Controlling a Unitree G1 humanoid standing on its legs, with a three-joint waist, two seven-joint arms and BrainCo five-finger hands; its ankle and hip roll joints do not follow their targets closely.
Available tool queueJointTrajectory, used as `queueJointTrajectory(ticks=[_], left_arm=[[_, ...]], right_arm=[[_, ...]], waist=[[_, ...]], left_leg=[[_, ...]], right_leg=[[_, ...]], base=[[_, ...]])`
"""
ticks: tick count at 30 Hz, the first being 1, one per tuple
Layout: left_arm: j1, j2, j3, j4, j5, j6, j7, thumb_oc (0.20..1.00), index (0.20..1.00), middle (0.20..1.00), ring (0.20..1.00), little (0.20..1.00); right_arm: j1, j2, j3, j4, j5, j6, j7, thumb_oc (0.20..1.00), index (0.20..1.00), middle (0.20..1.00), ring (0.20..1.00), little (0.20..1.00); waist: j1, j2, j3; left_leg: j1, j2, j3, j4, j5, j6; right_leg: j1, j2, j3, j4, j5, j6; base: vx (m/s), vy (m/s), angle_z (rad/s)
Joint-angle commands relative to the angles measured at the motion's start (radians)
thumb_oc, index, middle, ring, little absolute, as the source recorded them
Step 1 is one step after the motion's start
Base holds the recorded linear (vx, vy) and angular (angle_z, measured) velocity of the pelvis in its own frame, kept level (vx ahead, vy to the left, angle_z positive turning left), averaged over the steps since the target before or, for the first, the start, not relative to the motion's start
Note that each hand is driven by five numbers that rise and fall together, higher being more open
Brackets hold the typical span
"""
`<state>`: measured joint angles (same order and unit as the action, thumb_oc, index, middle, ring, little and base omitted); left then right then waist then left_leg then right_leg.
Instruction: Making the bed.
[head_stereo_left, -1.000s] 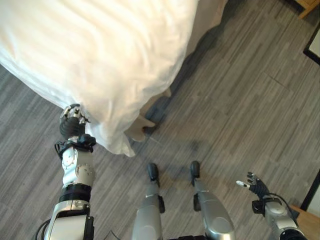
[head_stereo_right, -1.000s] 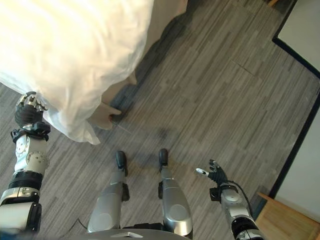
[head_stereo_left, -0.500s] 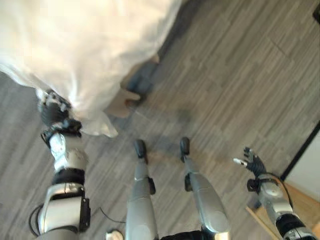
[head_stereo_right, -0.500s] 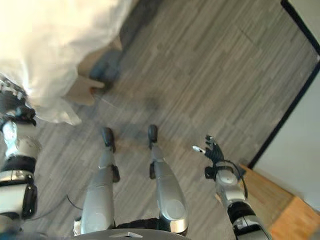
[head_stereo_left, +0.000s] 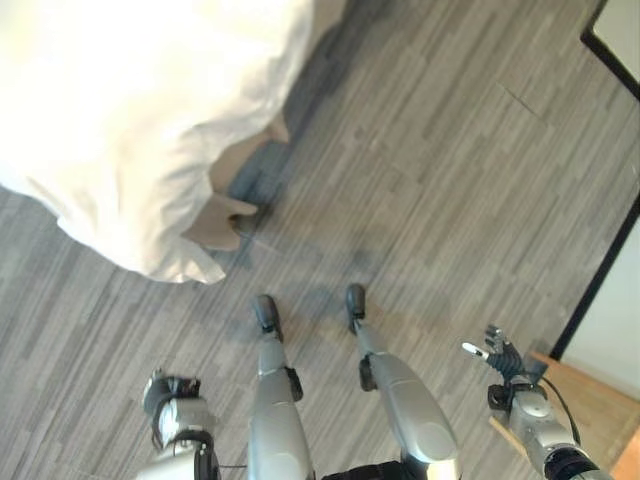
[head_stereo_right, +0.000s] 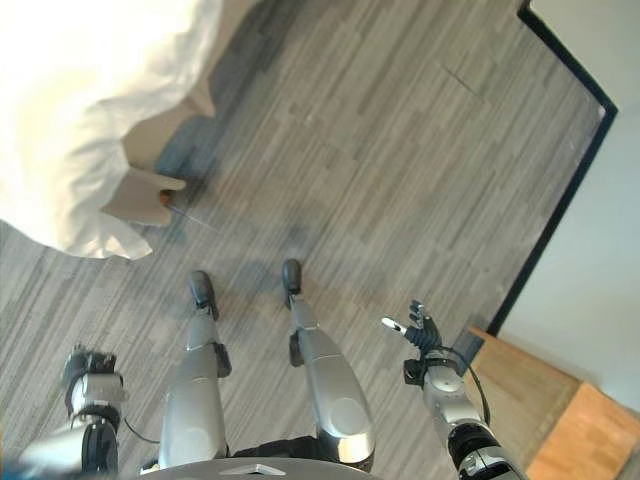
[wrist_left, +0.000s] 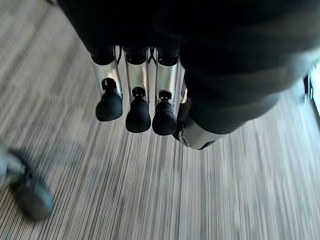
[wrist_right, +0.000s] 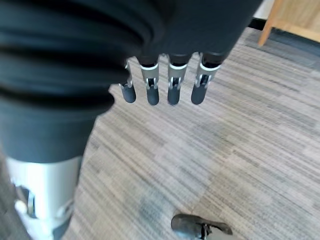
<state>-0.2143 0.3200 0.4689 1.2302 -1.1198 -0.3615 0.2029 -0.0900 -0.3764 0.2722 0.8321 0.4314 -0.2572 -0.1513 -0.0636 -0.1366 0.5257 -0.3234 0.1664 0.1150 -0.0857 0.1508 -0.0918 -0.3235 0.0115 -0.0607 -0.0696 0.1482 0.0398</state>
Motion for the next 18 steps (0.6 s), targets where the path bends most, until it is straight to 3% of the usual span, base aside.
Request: queueJointTrajectory(ticks=[1,2,5,7,8,9,10,11,13,18], left_arm=[[0.01,0.067,0.022,-0.018,-0.004,-0.066,-0.001,0.2,0.2,0.2,0.2,0.2],[0.015,0.063,0.021,-0.022,-0.003,-0.067,0.0,0.2,0.2,0.2,0.2,0.2],[0.062,0.048,-0.032,-0.107,0.038,-0.066,-0.041,0.2,0.2,0.2,0.2,0.2],[0.156,0.015,-0.132,-0.29,0.134,-0.048,-0.109,0.2,0.2,0.2,0.2,0.2],[0.206,0.001,-0.213,-0.415,0.221,-0.03,-0.13,0.583,0.583,0.583,0.583,0.583],[0.206,0.001,-0.213,-0.415,0.221,-0.03,-0.13,0.846,0.846,0.846,0.846,0.846],[0.256,-0.012,-0.279,-0.535,0.305,-0.013,-0.15,1.0,1.0,1.0,1.0,1.0],[0.259,-0.013,-0.28,-0.538,0.307,-0.012,-0.148,1.0,1.0,1.0,1.0,1.0],[0.359,-0.014,-0.386,-0.766,0.498,0.027,-0.179,1.0,1.0,1.0,1.0,1.0],[0.391,-0.064,-0.441,-0.868,0.501,0.036,-0.229,1.0,1.0,1.0,1.0,1.0]], right_arm=[[0.055,0.006,-0.039,-0.016,-0.023,0.0,-0.009,1.0,1.0,1.0,1.0,1.0],[0.058,0.004,-0.04,-0.017,-0.023,0.0,-0.009,1.0,1.0,1.0,1.0,1.0],[0.069,0.002,-0.077,-0.014,-0.023,0.008,0.002,1.0,1.0,1.0,1.0,1.0],[0.077,-0.019,-0.144,-0.074,-0.033,0.022,0.014,1.0,1.0,1.0,1.0,1.0],[0.078,-0.02,-0.17,-0.114,-0.013,0.024,0.034,1.0,1.0,1.0,1.0,1.0],[0.078,-0.02,-0.17,-0.114,-0.013,0.024,0.034,1.0,1.0,1.0,1.0,1.0],[0.089,-0.02,-0.177,-0.198,0.007,0.025,0.074,1.0,1.0,1.0,1.0,1.0],[0.091,-0.02,-0.178,-0.2,0.006,0.026,0.074,1.0,1.0,1.0,1.0,1.0],[0.152,-0.016,-0.179,-0.41,0.044,0.017,0.152,1.0,1.0,1.0,1.0,1.0],[0.225,-0.01,-0.234,-0.615,0.02,-0.03,0.169,1.0,1.0,1.0,1.0,1.0]], waist=[[0.027,-0.05,-0.095],[0.027,-0.048,-0.095],[0.041,-0.001,-0.165],[0.039,0.054,-0.241],[0.032,0.078,-0.28],[0.032,0.078,-0.28],[0.026,0.094,-0.315],[0.026,0.095,-0.316],[0.012,0.115,-0.384],[-0.011,0.124,-0.425]], left_leg=[[0.057,-0.064,-0.048,-0.002,-0.073,-0.025],[0.06,-0.065,-0.049,-0.002,-0.074,-0.025],[0.123,-0.078,-0.059,-0.002,-0.088,-0.015],[0.204,-0.1,-0.072,-0.002,-0.104,0.002],[0.234,-0.109,-0.076,-0.002,-0.107,0.013],[0.234,-0.109,-0.076,-0.002,-0.107,0.013],[0.265,-0.115,-0.073,-0.002,-0.113,0.021],[0.265,-0.115,-0.073,-0.002,-0.113,0.021],[0.316,-0.123,-0.058,-0.002,-0.132,0.033],[0.361,-0.132,-0.031,-0.002,-0.157,0.046]], right_leg=[[0.022,-0.095,0.001,0.034,-0.057,0.101],[0.025,-0.095,0.0,0.033,-0.057,0.101],[0.093,-0.107,-0.011,0.04,-0.084,0.101],[0.179,-0.124,-0.021,0.045,-0.105,0.105],[0.214,-0.133,-0.022,0.046,-0.109,0.106],[0.215,-0.133,-0.022,0.046,-0.109,0.106],[0.241,-0.14,-0.017,0.045,-0.112,0.108],[0.242,-0.14,-0.017,0.044,-0.112,0.108],[0.286,-0.15,-0.005,0.034,-0.117,0.111],[0.31,-0.159,0.024,0.031,-0.119,0.119]], base=[[0.09,0.011,0.11],[0.13,0.018,0.2],[0.13,0.053,0.25],[0.16,0.126,0.36],[0.09,0.09,0.43],[0.06,0.092,0.29],[0.03,0.049,0.06],[0.09,0.08,-0.02],[0.13,0.073,-0.06],[0.06,0.046,-0.24]])
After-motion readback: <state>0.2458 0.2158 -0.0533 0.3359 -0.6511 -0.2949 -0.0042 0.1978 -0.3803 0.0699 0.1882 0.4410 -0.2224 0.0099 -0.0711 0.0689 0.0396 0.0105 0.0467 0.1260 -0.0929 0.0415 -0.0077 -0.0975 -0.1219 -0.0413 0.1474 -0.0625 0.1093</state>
